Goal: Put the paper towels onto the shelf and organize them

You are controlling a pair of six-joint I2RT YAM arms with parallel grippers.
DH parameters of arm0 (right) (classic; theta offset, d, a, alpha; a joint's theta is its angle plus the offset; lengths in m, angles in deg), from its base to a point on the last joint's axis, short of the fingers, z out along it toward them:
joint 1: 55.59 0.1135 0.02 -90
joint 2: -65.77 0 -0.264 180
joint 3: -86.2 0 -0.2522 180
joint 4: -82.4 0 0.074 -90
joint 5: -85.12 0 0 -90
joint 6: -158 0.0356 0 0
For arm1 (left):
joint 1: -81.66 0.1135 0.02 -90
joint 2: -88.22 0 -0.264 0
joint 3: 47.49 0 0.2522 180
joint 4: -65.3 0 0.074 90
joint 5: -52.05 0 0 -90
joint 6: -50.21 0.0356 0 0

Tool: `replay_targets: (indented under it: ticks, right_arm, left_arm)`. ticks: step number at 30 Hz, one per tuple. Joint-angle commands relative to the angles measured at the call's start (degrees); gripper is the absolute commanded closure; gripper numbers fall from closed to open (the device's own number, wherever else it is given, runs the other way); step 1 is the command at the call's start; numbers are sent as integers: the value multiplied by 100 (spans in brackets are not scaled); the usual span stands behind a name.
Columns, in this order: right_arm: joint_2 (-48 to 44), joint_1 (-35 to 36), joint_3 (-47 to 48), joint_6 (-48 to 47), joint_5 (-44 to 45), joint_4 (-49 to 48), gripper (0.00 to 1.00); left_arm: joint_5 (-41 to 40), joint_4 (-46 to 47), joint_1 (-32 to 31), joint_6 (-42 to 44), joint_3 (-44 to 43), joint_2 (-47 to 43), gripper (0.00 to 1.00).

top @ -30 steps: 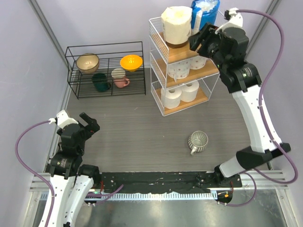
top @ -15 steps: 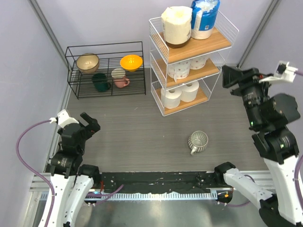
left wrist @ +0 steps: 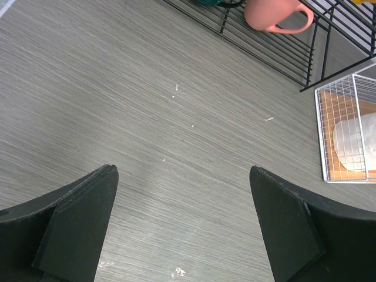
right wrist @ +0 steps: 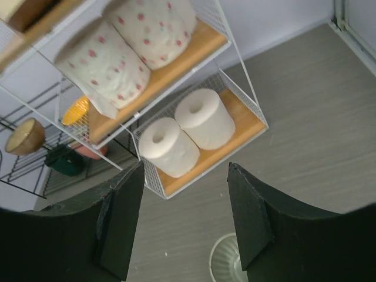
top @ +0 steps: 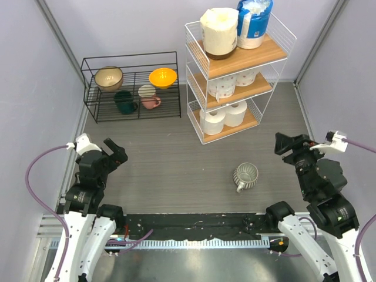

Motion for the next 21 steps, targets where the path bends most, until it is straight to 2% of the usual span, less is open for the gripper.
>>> replay_targets:
  ticks: [1, 6, 12, 15, 16, 17, 21]
  right_arm:
    - [-456, -9, -558, 474, 299, 307, 36]
    - [-843, -9, -1069, 844, 607, 220, 36]
    - [-589, -1, -1307, 888, 572, 307, 29]
    - [-439, -9, -1325, 914, 572, 394, 19]
    - [-404, -9, -1316, 923, 572, 438, 13]
    - [-343, -9, -1290, 1036, 746, 500, 1]
    - [-263, -1, -1219, 1301, 1108, 861, 0]
  left_arm:
    - [148, 314, -24, 113, 9, 114, 0]
    - [200, 349, -24, 113, 18, 132, 0]
    - [385, 507, -24, 149, 62, 61, 0]
    - [193, 411, -15, 88, 9, 79, 0]
    - [61, 359, -15, 78, -8, 88, 0]
    - [16, 332, -15, 78, -35, 114, 0]
    - [24, 305, -15, 69, -79, 228, 0]
